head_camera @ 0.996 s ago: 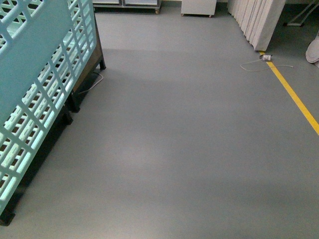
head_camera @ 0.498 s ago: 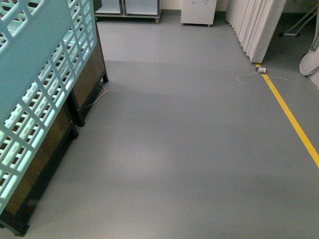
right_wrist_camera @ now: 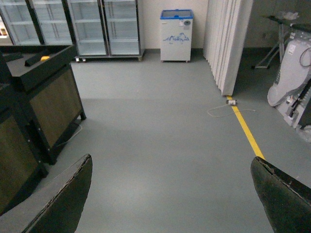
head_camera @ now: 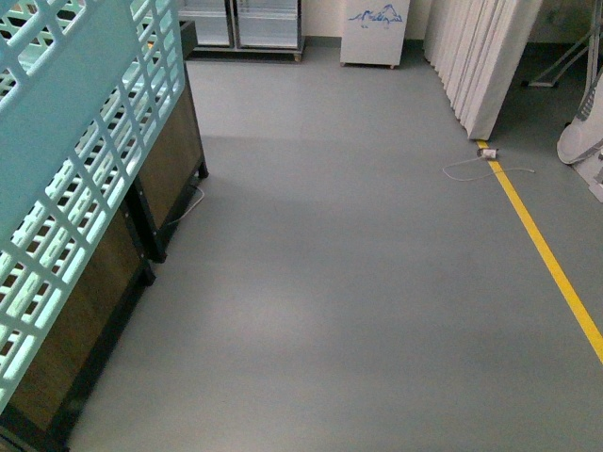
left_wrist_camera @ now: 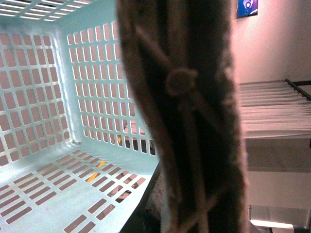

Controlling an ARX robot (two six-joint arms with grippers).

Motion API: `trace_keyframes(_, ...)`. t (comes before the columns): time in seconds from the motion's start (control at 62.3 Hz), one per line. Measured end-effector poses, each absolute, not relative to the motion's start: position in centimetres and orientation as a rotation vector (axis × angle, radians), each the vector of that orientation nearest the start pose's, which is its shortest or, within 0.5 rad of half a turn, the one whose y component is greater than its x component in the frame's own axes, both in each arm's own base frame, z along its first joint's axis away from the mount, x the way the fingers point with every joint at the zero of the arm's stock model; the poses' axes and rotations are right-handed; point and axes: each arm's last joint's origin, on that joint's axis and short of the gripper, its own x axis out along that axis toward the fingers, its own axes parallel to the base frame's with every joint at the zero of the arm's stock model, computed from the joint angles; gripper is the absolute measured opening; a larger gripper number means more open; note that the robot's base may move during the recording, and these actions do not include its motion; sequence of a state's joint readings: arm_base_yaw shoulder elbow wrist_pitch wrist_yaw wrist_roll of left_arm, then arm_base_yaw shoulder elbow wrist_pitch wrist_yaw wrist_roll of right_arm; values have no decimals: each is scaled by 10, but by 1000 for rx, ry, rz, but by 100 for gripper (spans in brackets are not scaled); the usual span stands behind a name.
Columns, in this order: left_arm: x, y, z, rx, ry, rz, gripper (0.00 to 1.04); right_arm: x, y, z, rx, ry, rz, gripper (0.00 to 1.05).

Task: Pick lemon and mango into basket

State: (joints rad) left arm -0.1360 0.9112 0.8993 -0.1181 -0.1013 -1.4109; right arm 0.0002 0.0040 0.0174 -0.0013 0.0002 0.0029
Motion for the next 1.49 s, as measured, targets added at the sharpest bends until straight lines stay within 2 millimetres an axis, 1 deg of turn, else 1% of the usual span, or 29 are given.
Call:
trace_keyframes(0.305, 198, -26, 357, -1403, 154, 34, 4, 97, 0, 169, 3, -12, -3, 96)
trace_keyframes(0.514, 198, -25, 358, -1399, 128, 59, 4, 97, 0, 169, 3, -13, -3, 96)
trace_keyframes(1.494, 197, -25, 358, -1394, 130, 55, 4, 97, 0, 169, 3, -13, -1, 96)
